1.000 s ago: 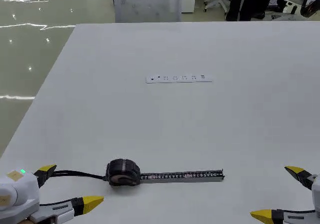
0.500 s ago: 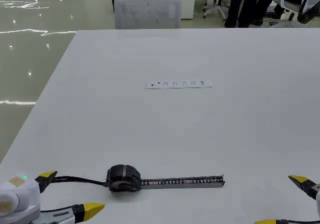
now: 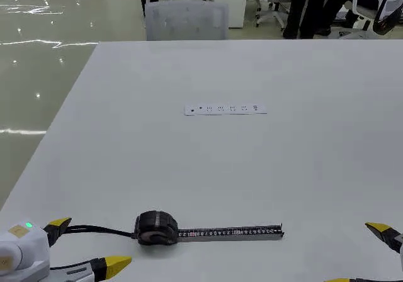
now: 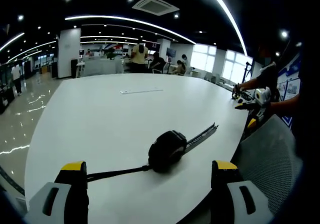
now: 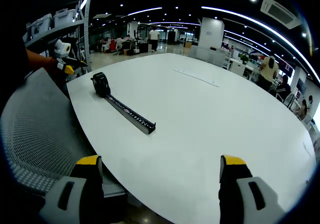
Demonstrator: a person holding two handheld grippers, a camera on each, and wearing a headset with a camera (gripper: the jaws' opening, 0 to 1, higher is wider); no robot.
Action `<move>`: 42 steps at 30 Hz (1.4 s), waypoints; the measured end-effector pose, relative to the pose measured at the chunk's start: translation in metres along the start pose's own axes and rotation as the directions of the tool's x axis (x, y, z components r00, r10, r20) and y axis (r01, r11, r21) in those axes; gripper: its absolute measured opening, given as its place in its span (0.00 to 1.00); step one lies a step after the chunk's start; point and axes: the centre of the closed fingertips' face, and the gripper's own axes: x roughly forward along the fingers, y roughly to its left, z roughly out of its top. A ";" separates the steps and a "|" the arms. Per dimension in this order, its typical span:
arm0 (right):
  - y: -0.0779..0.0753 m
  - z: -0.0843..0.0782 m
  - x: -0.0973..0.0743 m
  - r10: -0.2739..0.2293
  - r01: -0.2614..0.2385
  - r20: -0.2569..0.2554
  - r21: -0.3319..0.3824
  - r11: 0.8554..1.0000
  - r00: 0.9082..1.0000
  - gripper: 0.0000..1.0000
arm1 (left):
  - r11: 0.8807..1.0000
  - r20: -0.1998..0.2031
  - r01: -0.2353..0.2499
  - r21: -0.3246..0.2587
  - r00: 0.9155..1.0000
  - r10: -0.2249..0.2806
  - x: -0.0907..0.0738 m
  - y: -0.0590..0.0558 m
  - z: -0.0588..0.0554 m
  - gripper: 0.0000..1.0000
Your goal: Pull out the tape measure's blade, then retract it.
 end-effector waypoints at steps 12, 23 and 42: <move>0.002 -0.001 0.003 0.021 -0.021 -0.014 -0.022 1.000 1.000 0.99 | 1.000 -0.012 -0.005 0.018 1.000 0.005 0.005 -0.006 0.003 1.00; -0.002 0.003 0.004 0.010 -0.010 -0.013 -0.051 0.999 1.000 1.00 | 0.985 0.041 -0.085 -0.152 0.995 0.092 0.016 -0.012 0.038 1.00; 0.002 0.008 0.006 0.025 -0.026 -0.015 -0.087 0.996 1.000 1.00 | 0.983 -0.081 -0.168 -0.072 0.983 0.162 0.055 -0.041 0.028 0.98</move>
